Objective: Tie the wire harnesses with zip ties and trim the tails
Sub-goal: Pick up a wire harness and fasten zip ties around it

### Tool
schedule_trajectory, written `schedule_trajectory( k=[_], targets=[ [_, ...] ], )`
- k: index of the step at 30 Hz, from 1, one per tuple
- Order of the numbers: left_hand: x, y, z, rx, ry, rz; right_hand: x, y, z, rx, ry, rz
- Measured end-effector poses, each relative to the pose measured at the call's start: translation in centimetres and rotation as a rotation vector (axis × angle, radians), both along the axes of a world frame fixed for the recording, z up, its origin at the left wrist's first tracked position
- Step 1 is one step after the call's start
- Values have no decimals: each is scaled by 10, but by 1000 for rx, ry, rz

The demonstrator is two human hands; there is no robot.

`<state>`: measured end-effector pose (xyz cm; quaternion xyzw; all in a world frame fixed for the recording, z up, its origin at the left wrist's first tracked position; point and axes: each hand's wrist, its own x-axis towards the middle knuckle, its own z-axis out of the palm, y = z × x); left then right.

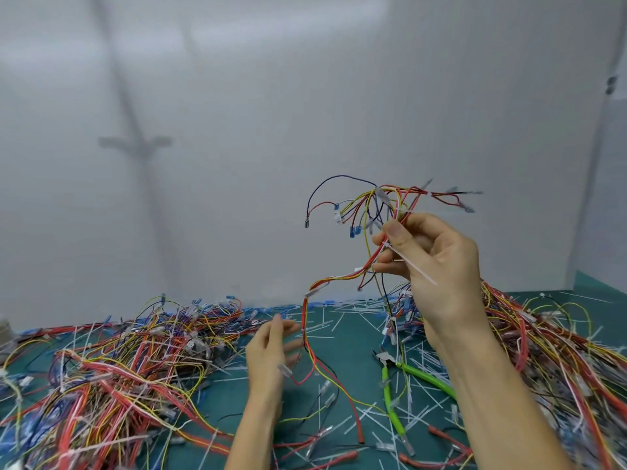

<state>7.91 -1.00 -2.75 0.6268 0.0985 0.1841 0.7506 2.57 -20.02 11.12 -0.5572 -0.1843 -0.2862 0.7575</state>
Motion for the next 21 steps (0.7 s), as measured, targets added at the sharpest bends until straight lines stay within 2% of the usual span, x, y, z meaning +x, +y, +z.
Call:
schedule_trajectory(
  k=[4,12,17,21],
  targets=[
    [-8,13,-23,370,-166,271,1,0,-2,-28,-13,-9],
    [-38,81,-31,855,-313,375,-2,2,-2,-77,-13,12],
    [-42,99,-26,921,-311,406,-4,6,-4,-142,-7,60],
    [-30,68,-9,801,-379,353,-3,9,-6,-188,3,74]
  ],
)
